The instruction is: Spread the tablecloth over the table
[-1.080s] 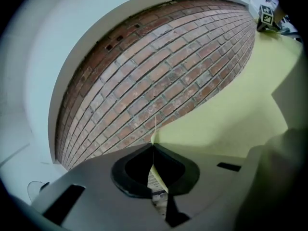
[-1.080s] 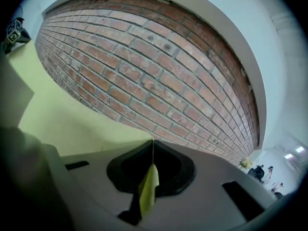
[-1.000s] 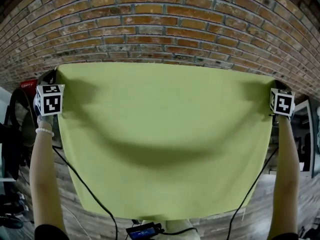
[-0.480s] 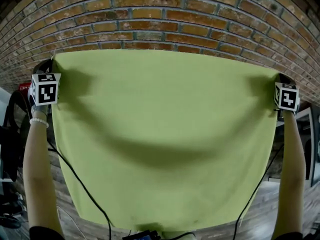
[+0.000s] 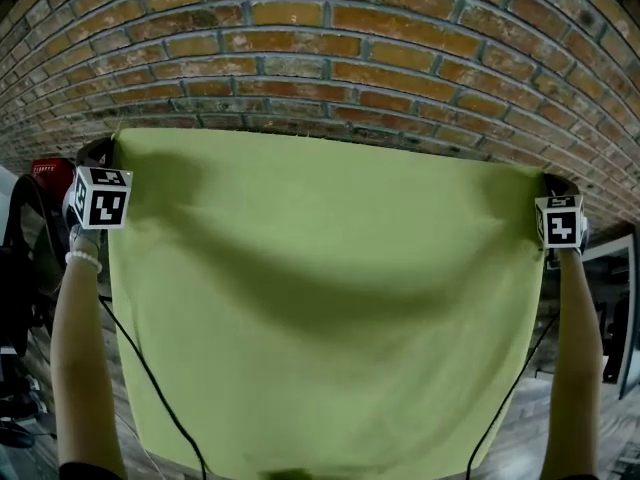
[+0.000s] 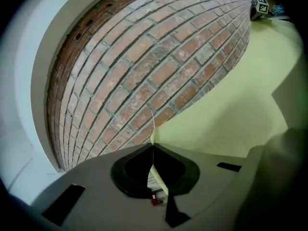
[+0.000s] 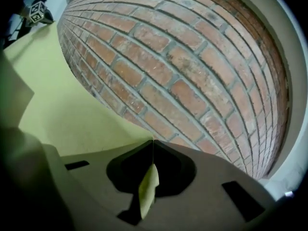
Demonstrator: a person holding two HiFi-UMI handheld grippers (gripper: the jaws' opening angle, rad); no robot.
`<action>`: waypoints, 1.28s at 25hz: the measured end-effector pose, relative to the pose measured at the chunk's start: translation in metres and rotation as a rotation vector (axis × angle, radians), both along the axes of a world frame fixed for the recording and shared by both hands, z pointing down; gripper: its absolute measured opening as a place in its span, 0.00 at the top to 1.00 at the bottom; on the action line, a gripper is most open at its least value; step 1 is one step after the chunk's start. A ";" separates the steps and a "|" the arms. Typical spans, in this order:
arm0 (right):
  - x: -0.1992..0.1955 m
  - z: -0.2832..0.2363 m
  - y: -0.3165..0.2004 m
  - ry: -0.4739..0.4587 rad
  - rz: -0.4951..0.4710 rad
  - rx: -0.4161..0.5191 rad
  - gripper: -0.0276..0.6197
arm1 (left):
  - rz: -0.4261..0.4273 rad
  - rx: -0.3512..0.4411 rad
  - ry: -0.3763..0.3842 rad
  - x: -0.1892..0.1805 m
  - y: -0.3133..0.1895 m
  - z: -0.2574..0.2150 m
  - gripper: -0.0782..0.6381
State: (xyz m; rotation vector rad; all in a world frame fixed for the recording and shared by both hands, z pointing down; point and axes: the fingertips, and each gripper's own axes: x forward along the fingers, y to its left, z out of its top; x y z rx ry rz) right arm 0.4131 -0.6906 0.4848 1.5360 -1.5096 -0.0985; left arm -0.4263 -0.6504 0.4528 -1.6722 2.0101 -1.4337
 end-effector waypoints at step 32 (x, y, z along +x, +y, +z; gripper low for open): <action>0.006 0.092 0.028 -0.247 0.057 -0.028 0.65 | -0.082 -0.142 0.177 0.024 0.030 0.101 0.60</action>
